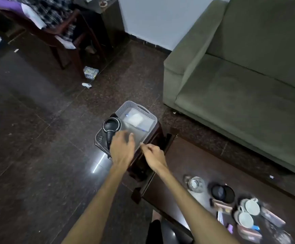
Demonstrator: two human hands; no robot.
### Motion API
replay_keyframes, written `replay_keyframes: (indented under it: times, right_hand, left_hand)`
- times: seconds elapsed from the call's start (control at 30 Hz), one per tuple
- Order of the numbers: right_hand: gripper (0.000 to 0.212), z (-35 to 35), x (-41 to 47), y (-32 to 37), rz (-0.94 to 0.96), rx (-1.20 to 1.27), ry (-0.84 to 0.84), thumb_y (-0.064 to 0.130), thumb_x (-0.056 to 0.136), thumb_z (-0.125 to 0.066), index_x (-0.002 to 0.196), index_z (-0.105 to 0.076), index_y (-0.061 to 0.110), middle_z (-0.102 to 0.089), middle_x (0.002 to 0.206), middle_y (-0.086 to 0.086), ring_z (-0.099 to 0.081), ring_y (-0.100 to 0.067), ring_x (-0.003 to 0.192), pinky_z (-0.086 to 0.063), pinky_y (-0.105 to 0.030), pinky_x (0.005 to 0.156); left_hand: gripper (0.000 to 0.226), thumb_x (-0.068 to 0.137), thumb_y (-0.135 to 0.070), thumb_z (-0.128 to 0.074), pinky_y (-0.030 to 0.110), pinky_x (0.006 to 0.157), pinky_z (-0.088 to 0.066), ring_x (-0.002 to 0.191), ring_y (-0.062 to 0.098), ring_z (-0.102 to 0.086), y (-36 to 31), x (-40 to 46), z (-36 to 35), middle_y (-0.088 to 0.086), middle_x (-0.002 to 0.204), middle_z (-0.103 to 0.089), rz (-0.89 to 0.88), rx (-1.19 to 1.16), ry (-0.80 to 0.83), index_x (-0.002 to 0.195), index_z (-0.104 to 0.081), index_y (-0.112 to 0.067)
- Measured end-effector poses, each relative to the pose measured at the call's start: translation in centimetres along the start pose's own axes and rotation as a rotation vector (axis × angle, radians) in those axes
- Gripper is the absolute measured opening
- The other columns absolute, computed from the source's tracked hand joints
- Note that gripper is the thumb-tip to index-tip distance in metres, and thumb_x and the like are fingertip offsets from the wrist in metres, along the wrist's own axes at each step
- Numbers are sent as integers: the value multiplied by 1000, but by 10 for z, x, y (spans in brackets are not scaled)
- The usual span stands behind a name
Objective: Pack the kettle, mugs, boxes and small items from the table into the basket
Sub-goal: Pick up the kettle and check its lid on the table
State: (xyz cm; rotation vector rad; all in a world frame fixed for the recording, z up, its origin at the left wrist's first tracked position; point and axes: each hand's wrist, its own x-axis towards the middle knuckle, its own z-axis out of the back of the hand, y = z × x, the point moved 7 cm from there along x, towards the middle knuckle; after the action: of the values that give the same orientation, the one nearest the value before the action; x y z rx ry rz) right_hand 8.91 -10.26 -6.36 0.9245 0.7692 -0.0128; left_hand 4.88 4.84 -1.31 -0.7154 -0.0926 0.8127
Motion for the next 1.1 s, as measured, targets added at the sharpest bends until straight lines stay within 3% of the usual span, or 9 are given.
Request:
replay_keyframes:
  times: [0.1, 0.3, 0.47, 0.67, 0.73, 0.83, 0.9, 0.97, 1.1]
  right_hand:
    - [51, -60, 37, 5, -62, 127, 101, 64, 94, -59, 110, -79, 20, -79, 114, -2, -69, -23, 116, -50, -33, 102]
    - [56, -146, 88, 10, -103, 298, 204, 64, 93, -61, 110, -75, 13, -78, 113, -6, -69, -22, 109, -49, -36, 97]
    - [67, -197, 113, 4, -102, 364, 173, 77, 74, -52, 96, -74, 18, -79, 106, -11, -70, -32, 107, -53, -45, 96]
    - [47, -213, 133, -2, -83, 550, 157, 47, 102, -51, 108, -74, 7, -79, 104, -9, -71, -20, 98, -55, -41, 92]
    - [47, -221, 134, -1, -56, 578, 143, 49, 103, -49, 107, -74, 9, -79, 104, -4, -72, -15, 99, -56, -37, 93]
    - [50, -232, 135, -3, 8, 620, 52, 65, 97, -49, 112, -74, 24, -80, 113, 2, -73, -14, 112, -57, -46, 102]
    - [48, -224, 132, -3, 70, 608, -18, 63, 99, -48, 105, -73, 23, -79, 102, 6, -74, -8, 102, -60, -38, 91]
    - [44, -204, 127, 2, 160, 561, -96, 62, 102, -46, 84, -67, 27, -68, 77, 18, -65, -2, 77, -52, -29, 72]
    - [50, -172, 126, 8, 293, 452, -182, 58, 103, -46, 60, -49, 33, -52, 51, 17, -45, -3, 56, -38, -34, 67]
  left_hand:
    - [41, 96, -33, -68, 43, 109, -41, 129, 31, -55, 53, 55, 19, 12, 134, -63, 115, -115, -137, 128, -63, -9]
    - [84, 92, -52, -70, 47, 123, -34, 150, 31, -39, 127, 133, 2, 14, 162, -41, 326, -208, -15, 156, -41, -6]
    - [64, 84, -63, -64, 47, 109, -48, 125, 26, -61, 149, 150, -28, 4, 131, -66, 314, -276, 31, 124, -61, -14]
    - [72, 79, -64, -64, 47, 113, -46, 124, 21, -62, 153, 153, -40, -1, 131, -68, 323, -412, -52, 136, -58, -21]
    - [71, 79, -63, -65, 46, 113, -46, 124, 20, -61, 159, 154, -43, -2, 131, -67, 338, -443, -45, 137, -58, -23]
    - [68, 81, -63, -63, 45, 114, -46, 124, 18, -61, 157, 156, -44, -4, 131, -67, 328, -445, -38, 136, -58, -24]
    - [65, 84, -63, -62, 46, 113, -46, 124, 19, -61, 152, 155, -43, -2, 130, -67, 311, -421, -38, 134, -59, -22]
    - [64, 84, -62, -60, 47, 112, -46, 121, 21, -62, 146, 155, -42, -1, 127, -68, 301, -390, -52, 131, -60, -19]
    - [59, 88, -60, -55, 44, 107, -46, 119, 23, -62, 133, 151, -42, 3, 126, -68, 324, -367, -87, 128, -62, -16]
